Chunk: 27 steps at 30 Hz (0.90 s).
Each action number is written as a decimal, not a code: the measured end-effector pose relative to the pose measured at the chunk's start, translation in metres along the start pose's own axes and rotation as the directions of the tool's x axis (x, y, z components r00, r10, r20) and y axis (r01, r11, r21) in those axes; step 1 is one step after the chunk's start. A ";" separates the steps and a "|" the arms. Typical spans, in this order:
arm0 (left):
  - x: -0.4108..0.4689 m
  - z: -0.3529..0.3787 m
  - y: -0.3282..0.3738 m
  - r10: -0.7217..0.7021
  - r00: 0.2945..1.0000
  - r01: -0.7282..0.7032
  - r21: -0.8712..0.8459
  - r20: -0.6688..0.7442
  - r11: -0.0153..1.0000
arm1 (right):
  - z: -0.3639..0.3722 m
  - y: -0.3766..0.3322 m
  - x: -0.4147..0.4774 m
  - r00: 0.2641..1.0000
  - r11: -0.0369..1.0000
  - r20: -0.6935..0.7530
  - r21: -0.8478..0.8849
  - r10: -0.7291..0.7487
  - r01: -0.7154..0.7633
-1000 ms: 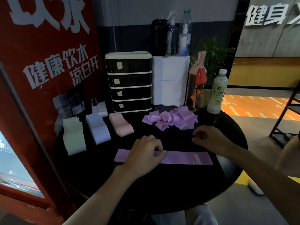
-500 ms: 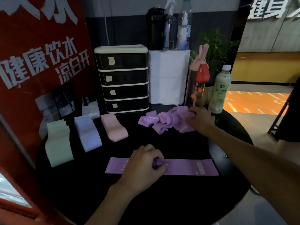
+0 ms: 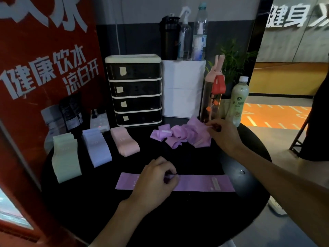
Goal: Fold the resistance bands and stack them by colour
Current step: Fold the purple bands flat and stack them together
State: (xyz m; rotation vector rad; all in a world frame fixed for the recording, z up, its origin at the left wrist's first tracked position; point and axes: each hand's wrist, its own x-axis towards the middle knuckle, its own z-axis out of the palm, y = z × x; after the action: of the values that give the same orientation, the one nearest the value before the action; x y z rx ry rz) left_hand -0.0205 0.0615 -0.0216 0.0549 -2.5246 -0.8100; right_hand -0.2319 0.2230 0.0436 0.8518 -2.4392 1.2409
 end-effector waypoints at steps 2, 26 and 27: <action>0.004 -0.003 0.005 0.020 0.999 -0.019 0.009 -0.030 1.000 | -0.012 -0.010 -0.010 0.999 0.998 -0.008 0.040 -0.040 0.040; 0.087 -0.041 0.094 -0.096 0.991 0.053 -0.375 -0.097 0.925 | -0.056 -0.065 -0.062 0.976 0.949 -0.007 0.231 -0.218 0.214; 0.087 -0.041 0.095 -0.097 0.989 0.049 -0.381 -0.108 0.923 | -0.056 -0.065 -0.063 0.978 0.949 -0.002 0.239 -0.210 0.204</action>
State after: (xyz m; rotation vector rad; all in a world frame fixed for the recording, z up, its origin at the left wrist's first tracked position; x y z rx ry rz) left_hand -0.0685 0.1015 0.0981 0.0686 -2.2195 -1.2700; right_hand -0.1434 0.2617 0.0880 1.1599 -2.1770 1.4666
